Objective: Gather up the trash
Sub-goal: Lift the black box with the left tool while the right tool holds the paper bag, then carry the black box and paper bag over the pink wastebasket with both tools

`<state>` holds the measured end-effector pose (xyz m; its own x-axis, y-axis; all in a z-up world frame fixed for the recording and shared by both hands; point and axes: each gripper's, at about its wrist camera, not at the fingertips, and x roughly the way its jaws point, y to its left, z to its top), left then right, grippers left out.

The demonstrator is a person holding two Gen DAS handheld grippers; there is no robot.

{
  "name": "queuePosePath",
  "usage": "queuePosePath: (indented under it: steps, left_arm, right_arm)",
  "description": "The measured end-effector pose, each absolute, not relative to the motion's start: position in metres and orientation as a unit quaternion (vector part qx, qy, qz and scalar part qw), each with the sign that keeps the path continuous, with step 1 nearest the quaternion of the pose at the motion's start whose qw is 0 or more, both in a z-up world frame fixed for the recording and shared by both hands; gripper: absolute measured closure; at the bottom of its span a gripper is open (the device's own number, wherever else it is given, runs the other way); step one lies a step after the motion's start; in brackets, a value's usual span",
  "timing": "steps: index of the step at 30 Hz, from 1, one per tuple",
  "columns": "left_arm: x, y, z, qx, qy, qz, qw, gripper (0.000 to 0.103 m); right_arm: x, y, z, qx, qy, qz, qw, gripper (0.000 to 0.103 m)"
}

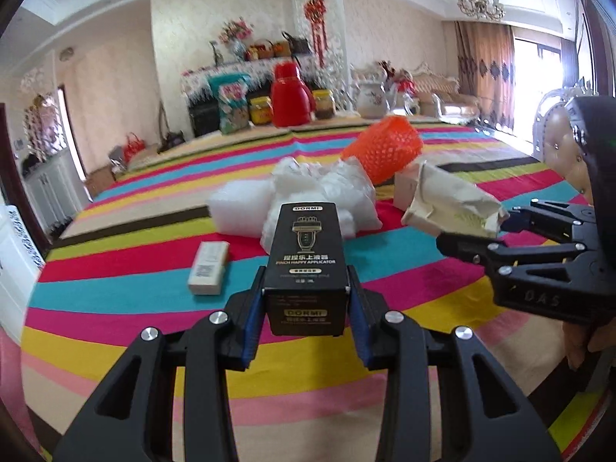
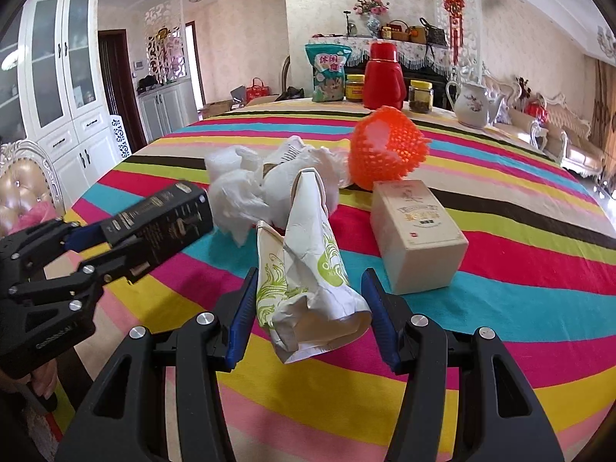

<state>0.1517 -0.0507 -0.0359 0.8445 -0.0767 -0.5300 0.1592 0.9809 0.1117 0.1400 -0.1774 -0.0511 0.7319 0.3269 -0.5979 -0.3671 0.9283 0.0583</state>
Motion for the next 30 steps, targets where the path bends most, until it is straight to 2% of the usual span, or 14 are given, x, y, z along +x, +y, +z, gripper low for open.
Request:
queuePosePath:
  steps: [14, 30]
  left_arm:
    - [0.113, -0.014, -0.011, 0.040, 0.204, -0.005, 0.978, 0.065]
    - [0.053, 0.085, 0.007, 0.003, 0.159, 0.088, 0.983, 0.065]
  right_arm:
    - [0.110, -0.140, -0.023, -0.038, 0.258, 0.187, 0.947, 0.050]
    - [0.089, -0.045, 0.008, -0.061, 0.196, 0.269, 0.941, 0.050]
